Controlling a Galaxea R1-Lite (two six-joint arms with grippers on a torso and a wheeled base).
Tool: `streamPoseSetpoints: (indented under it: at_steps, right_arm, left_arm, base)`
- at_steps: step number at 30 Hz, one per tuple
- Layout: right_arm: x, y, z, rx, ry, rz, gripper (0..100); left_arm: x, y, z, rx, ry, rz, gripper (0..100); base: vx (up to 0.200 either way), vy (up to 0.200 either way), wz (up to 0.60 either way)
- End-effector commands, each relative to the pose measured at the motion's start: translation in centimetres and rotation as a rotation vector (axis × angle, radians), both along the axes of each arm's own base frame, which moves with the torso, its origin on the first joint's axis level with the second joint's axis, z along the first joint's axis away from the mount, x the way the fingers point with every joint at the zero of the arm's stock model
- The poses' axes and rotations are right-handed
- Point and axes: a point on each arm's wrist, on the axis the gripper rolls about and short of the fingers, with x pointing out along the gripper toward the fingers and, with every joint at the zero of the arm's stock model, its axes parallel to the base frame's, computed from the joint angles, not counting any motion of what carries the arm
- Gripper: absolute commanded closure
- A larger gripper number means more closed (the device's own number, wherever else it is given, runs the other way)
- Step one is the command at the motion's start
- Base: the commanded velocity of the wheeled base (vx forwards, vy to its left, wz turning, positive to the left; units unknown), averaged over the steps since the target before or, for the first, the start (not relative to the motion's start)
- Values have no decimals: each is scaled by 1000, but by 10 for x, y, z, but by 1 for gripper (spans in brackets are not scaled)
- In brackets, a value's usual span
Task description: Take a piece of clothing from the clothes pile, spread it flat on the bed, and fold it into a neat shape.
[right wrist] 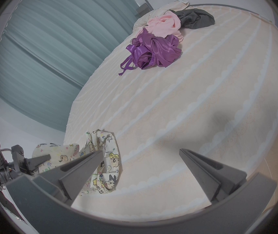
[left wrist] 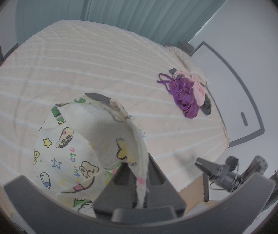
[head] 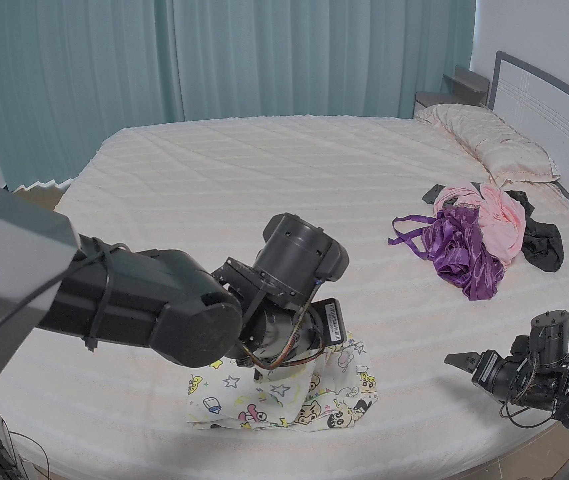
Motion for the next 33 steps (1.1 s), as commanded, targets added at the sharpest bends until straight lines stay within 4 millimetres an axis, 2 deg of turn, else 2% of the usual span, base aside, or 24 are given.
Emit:
streamPoseSetpoints:
  at_steps: [1,3,4,10,14,19,22,24,26,28,29,30,33]
  right_arm:
    - [0,1,0,1,-2,6,0]
    - [0,1,0,1,-2,6,0]
    - [0,1,0,1,-2,6,0]
    - [0,1,0,0,-2,4,0]
    - [-1,1,0,0,2,7,0]
    - [-1,1,0,-1,4,7,0]
    - [-2,1,-1,0,6,6,0]
    - [-2,1,-2,0,13,9,0]
    - [-2,1,-2,-1,16,10,0]
    - [-2,1,-2,1,15,9,0]
    - [-2,1,-2,1,15,9,0]
    - [-2,1,-2,1,15,9,0]
    - [-2,1,-4,0,26,9,0]
  left_arm:
    - [1,-6,1,-32,-11,0,100]
    - [2,-7,1,-46,-19,1,100]
    - [2,-7,1,-46,-19,1,0]
    - [2,-7,2,-53,-13,0,0]
    - [-8,-9,-6,-49,20,3,0]
    - [-9,-1,-5,-61,34,38,0]
    - [-13,13,1,-68,38,58,0]
    - [-19,37,8,-76,38,89,0]
    - [-21,53,9,-80,38,118,0]
    - [-25,71,7,-80,46,156,0]
    - [-25,71,7,-80,46,156,0]
    - [-31,91,-1,-97,78,186,0]
    - [-41,117,-11,-154,104,189,0]
  base:
    - [0,0,0]
    - [0,0,0]
    - [0,0,0]
    - [0,0,0]
    - [0,0,0]
    - [0,0,0]
    - [0,0,0]
    - [0,0,0]
    - [0,0,0]
    - [0,0,0]
    - [0,0,0]
    - [0,0,0]
    - [-67,0,0]
